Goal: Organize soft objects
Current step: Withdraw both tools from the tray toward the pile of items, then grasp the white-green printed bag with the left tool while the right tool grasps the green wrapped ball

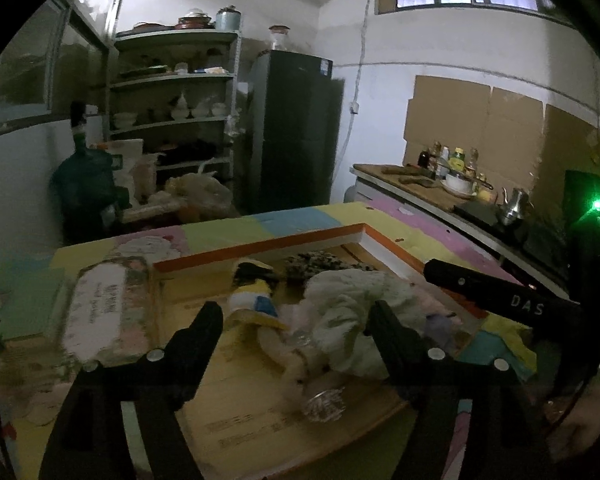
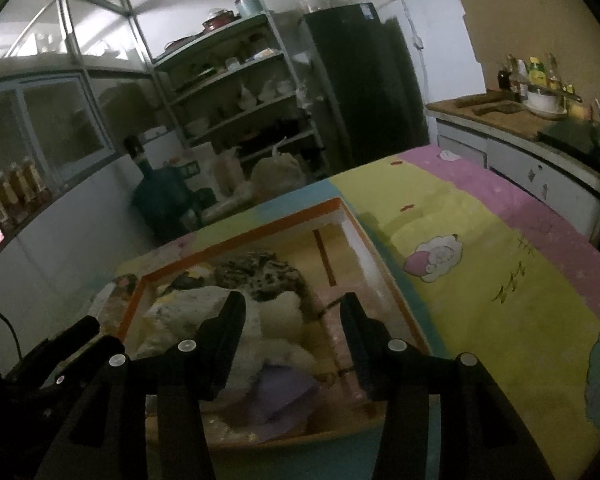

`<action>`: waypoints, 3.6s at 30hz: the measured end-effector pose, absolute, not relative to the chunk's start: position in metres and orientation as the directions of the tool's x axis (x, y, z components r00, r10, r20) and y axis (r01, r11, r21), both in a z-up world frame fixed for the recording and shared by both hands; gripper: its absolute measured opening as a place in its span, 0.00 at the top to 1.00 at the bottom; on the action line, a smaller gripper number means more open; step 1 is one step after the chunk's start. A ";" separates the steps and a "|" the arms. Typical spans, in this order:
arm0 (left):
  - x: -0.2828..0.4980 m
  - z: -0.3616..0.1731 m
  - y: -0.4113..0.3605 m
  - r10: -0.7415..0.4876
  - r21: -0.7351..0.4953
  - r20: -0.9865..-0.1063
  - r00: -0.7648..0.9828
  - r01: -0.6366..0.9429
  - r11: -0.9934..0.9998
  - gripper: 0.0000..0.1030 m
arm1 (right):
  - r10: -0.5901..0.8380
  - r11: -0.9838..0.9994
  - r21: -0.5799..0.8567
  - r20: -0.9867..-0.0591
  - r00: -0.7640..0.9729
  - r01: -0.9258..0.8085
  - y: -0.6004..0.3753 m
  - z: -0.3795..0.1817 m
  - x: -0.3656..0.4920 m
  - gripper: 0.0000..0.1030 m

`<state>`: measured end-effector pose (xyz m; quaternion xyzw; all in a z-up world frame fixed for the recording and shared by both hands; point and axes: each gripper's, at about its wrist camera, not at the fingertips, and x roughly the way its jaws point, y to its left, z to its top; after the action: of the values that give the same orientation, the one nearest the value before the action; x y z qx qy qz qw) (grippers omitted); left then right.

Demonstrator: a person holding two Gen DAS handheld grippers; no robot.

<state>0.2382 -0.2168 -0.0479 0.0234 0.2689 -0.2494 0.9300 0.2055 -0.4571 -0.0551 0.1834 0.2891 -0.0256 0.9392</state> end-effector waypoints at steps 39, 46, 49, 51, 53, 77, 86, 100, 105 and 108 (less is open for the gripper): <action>0.206 -0.049 0.010 -0.231 -0.196 -0.489 0.841 0.152 0.969 0.16 | 0.324 0.945 0.226 -0.568 0.757 -0.235 -0.239 -0.044 0.217 0.37; 0.200 -0.059 0.022 -0.244 -0.207 -0.504 0.829 0.158 0.966 0.16 | 0.327 0.944 0.226 -0.564 0.759 -0.239 -0.224 -0.050 0.214 0.37; 0.198 -0.061 0.027 -0.246 -0.215 -0.505 0.827 0.156 0.964 0.16 | 0.323 0.946 0.222 -0.572 0.754 -0.236 -0.219 -0.054 0.217 0.37; 0.197 -0.062 0.030 -0.246 -0.220 -0.505 0.827 0.153 0.963 0.16 | 0.312 0.950 0.205 -0.593 0.742 -0.236 -0.214 -0.059 0.222 0.37; 0.195 -0.063 0.033 -0.248 -0.226 -0.504 0.827 0.151 0.962 0.16 | 0.299 0.954 0.182 -0.610 0.734 -0.237 -0.209 -0.063 0.225 0.37; 0.194 -0.076 0.034 -0.279 -0.255 -0.528 0.802 0.164 0.953 0.16 | 0.252 0.954 0.061 -0.697 0.672 -0.295 -0.188 -0.083 0.253 0.60; 0.197 -0.083 0.019 -0.301 -0.249 -0.554 0.776 0.191 0.949 0.16 | 0.252 0.952 0.053 -0.696 0.672 -0.301 -0.185 -0.084 0.248 0.66; 0.208 -0.101 -0.051 -0.335 -0.245 -0.592 0.733 0.232 0.941 0.16 | 0.308 0.950 0.121 -0.538 0.785 -0.290 -0.220 -0.038 0.210 0.66; 0.215 -0.112 -0.068 -0.261 -0.190 -0.640 0.722 0.180 0.965 0.16 | 0.317 0.947 0.129 -0.518 0.795 -0.294 -0.231 -0.036 0.201 0.66; 0.220 -0.117 -0.071 -0.240 -0.182 -0.673 0.699 0.158 0.970 0.16 | 0.328 0.944 0.141 -0.512 0.794 -0.299 -0.237 -0.037 0.199 0.66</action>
<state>0.2198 -0.0708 -0.1166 -0.0549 0.3722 -0.1083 0.9202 0.1988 -0.2370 -0.0368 0.0262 0.2749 0.1655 0.9468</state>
